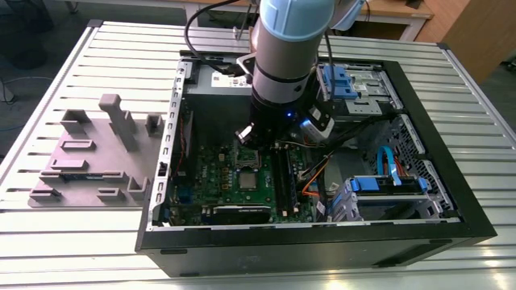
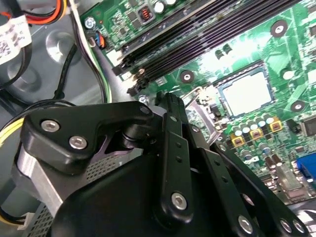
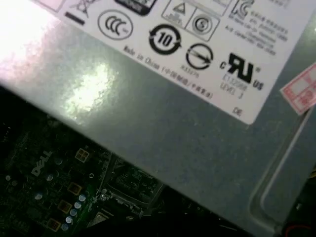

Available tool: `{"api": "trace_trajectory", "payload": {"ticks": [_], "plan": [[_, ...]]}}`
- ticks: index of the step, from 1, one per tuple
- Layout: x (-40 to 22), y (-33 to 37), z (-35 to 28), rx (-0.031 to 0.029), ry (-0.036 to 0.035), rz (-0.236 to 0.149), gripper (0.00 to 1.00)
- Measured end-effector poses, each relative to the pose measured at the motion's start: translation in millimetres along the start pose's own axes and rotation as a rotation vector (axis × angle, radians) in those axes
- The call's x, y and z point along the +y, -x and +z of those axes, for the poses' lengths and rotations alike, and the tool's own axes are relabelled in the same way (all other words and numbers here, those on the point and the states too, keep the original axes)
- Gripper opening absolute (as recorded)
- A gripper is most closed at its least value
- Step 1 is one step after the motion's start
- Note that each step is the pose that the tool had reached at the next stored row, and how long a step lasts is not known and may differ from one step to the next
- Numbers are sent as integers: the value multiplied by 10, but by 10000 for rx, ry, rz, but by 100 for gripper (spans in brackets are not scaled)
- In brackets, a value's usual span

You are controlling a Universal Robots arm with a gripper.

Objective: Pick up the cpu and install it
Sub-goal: 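Close the cpu cover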

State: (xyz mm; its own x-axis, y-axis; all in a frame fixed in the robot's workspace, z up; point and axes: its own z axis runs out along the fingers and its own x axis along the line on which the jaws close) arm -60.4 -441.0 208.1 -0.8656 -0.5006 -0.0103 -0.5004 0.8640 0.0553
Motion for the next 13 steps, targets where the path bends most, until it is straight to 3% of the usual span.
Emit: {"api": "trace_trajectory", "payload": {"ticks": [8,13], "plan": [[-102,-58,-44,-42,75,-1,11],[-163,-82,-62,-117,205,-4,11]]}}
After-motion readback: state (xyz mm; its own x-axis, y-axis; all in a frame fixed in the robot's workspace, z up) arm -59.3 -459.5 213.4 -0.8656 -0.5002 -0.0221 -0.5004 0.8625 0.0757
